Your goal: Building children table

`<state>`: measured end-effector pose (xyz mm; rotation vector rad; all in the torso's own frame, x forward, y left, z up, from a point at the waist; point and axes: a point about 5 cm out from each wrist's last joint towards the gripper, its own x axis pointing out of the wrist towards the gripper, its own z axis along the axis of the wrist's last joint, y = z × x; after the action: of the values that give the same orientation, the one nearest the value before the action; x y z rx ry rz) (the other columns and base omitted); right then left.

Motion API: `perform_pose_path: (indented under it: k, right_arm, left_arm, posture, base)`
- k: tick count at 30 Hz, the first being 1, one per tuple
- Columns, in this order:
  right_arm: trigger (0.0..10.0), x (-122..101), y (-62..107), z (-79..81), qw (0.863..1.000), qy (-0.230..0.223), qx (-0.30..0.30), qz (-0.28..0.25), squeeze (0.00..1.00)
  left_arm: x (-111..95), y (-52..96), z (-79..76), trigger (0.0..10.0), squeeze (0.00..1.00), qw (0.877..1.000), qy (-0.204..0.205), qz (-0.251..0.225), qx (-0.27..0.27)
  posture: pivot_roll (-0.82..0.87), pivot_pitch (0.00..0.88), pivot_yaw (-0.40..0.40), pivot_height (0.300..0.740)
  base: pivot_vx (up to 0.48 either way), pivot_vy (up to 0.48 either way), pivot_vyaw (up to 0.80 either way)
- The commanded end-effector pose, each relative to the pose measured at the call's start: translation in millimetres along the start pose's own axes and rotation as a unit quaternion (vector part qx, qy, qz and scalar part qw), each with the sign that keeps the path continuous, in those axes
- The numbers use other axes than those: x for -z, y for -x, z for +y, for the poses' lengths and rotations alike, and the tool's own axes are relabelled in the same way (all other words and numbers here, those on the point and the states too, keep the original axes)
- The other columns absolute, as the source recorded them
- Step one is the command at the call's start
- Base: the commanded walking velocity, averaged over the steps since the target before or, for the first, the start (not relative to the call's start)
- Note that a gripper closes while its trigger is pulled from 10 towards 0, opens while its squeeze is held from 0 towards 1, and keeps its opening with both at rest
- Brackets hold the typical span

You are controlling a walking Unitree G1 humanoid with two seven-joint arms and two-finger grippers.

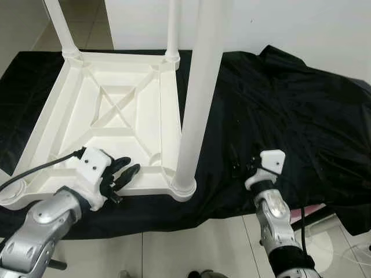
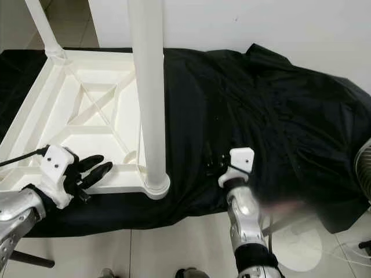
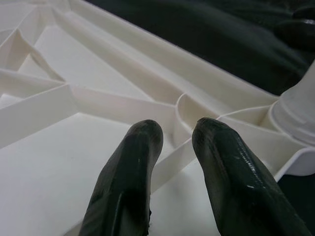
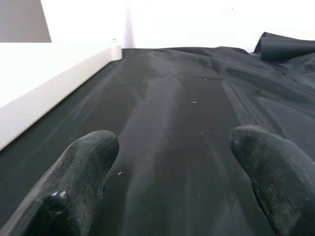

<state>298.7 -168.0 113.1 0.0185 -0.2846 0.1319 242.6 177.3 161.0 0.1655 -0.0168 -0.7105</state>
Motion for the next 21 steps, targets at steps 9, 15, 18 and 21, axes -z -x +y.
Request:
perform_pose_path:
  k: [9,15,18,21]
  right_arm:
    - [10.0,4.6,18.9,-0.9,1.000,-0.006,-0.001,0.027,0.00]
    - [10.0,4.2,21.2,-3.6,0.999,-0.004,-0.001,0.038,0.00]
    - [10.0,4.5,21.9,-4.2,0.999,-0.003,0.000,0.041,0.00]
    - [10.0,4.8,22.7,-4.1,0.999,-0.002,0.000,0.046,0.00]
  left_arm:
    - [7.7,8.4,-19.1,10.0,0.00,0.997,-0.029,-0.014,0.074]
    - [16.9,15.9,-32.0,10.0,0.00,0.987,-0.077,0.027,0.139]
    - [18.4,16.4,-34.2,10.0,0.00,0.985,-0.081,0.033,0.148]
    - [21.2,17.2,-35.5,10.0,0.00,0.983,-0.090,0.039,0.153]
  posture:
    - [0.02,0.098,-0.057,0.740]
    - [0.03,0.098,-0.060,0.740]
    - [0.03,0.098,-0.061,0.740]
    - [0.03,0.098,-0.061,0.740]
  base:
    - [0.000,0.000,0.00]
    - [0.000,0.000,0.00]
    - [0.000,0.000,0.00]
    - [0.000,0.000,0.00]
